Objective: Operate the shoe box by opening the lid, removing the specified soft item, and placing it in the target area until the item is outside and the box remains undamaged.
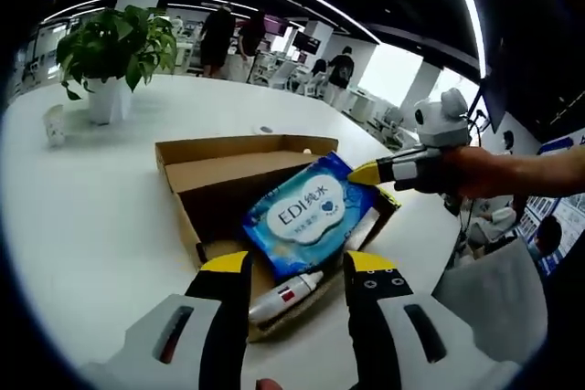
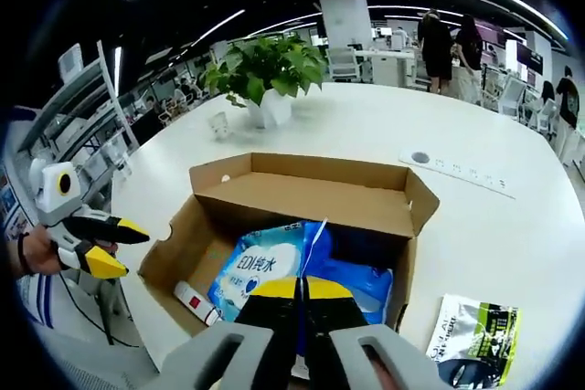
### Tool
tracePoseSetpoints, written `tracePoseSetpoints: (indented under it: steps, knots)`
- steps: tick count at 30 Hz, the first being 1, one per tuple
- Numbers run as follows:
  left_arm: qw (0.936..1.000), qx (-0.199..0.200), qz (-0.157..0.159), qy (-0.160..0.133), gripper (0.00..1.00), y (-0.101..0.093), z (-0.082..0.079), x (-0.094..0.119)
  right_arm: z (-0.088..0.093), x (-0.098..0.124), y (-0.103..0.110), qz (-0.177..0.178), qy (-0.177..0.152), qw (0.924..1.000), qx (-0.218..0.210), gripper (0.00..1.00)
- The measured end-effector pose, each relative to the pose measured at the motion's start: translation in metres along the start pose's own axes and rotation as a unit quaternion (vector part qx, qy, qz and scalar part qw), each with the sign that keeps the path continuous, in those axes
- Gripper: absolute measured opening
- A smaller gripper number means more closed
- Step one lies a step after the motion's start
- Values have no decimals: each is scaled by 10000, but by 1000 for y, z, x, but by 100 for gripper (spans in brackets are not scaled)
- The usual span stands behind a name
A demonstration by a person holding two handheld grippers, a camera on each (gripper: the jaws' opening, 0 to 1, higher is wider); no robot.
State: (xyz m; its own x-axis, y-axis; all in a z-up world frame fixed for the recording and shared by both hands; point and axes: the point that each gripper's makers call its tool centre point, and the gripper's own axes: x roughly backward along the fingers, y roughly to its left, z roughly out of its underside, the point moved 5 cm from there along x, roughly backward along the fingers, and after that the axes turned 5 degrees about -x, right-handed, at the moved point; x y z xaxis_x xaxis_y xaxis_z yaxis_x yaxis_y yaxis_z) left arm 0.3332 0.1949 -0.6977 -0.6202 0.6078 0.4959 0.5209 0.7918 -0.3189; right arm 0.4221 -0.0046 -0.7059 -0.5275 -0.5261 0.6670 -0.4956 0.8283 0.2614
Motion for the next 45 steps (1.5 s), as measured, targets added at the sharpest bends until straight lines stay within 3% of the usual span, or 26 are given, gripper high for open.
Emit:
tracePoseSetpoints:
  steps: [15, 24, 28, 37, 45]
  knots:
    - [9995, 59, 67, 311, 39, -8, -4, -41, 12, 24, -33, 230, -56, 9993, -279, 0]
    - [9987, 161, 112, 479, 37, -6, -9, -67, 18, 25, -35, 215, -92, 9987, -457, 0]
    - [9968, 167, -153, 762, 35, 4, -2, -78, 19, 25, -37, 207, -95, 9984, -518, 0]
    - [9933, 349, -51, 1102, 31, 4, 7, -96, 22, 24, -39, 189, -68, 9982, -561, 0]
    - [9913, 617, 63, 1159, 23, 2, 13, -103, 25, 23, -42, 149, -72, 9973, -712, 0]
